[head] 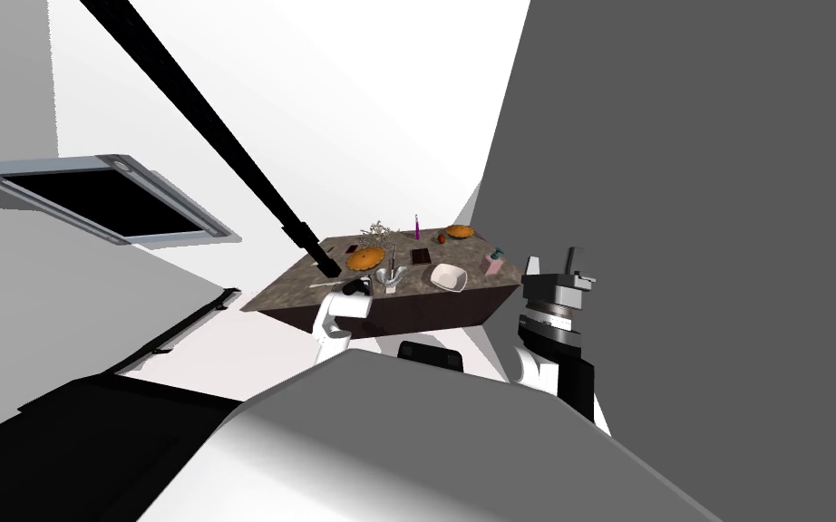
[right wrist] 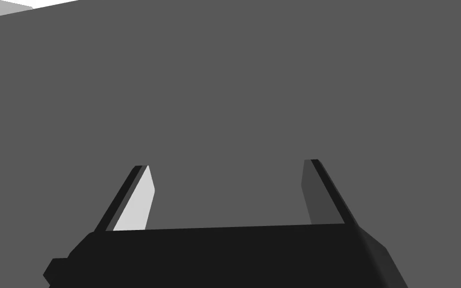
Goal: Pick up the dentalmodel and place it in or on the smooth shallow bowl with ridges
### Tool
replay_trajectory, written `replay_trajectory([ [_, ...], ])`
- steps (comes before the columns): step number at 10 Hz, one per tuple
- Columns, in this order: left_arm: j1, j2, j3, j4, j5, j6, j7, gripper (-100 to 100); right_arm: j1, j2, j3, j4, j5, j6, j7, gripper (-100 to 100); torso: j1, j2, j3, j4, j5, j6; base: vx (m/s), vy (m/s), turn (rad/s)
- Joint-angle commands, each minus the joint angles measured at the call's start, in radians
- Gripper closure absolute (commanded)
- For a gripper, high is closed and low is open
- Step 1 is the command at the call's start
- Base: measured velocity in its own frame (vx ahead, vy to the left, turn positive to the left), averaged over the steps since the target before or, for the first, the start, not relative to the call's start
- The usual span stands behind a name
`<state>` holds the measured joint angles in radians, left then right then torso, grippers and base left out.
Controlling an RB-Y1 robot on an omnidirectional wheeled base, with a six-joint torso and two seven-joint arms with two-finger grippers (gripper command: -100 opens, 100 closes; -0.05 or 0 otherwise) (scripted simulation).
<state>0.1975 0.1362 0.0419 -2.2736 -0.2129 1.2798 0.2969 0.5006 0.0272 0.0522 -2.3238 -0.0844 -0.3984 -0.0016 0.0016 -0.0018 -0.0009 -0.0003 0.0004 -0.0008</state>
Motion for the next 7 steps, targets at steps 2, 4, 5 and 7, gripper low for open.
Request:
replay_trajectory([
  [2, -0.021, -0.016, -0.001, 0.004, -0.002, 0.077, 0.006, -100, 0.0, 0.0, 0.0, 0.0, 0.0, 0.0, 0.0, 0, 0.0, 0.0, 0.0, 0.0, 0.0, 0.0, 0.02, 0.017, -0.078],
  [4, -0.034, -0.029, -0.003, 0.006, -0.003, 0.129, 0.009, -100, 0.0, 0.0, 0.0, 0.0, 0.0, 0.0, 0.0, 0, 0.0, 0.0, 0.0, 0.0, 0.0, 0.0, 0.019, 0.016, -0.083],
  [5, -0.034, -0.029, -0.003, 0.006, -0.003, 0.14, 0.009, -100, 0.0, 0.0, 0.0, 0.0, 0.0, 0.0, 0.0, 0, 0.0, 0.0, 0.0, 0.0, 0.0, 0.0, 0.018, 0.02, -0.056],
  [7, -0.058, -0.058, -0.006, 0.01, -0.004, 0.208, 0.013, -100, 0.0, 0.0, 0.0, 0.0, 0.0, 0.0, 0.0, 0, 0.0, 0.0, 0.0, 0.0, 0.0, 0.0, 0.026, 0.023, -0.124],
])
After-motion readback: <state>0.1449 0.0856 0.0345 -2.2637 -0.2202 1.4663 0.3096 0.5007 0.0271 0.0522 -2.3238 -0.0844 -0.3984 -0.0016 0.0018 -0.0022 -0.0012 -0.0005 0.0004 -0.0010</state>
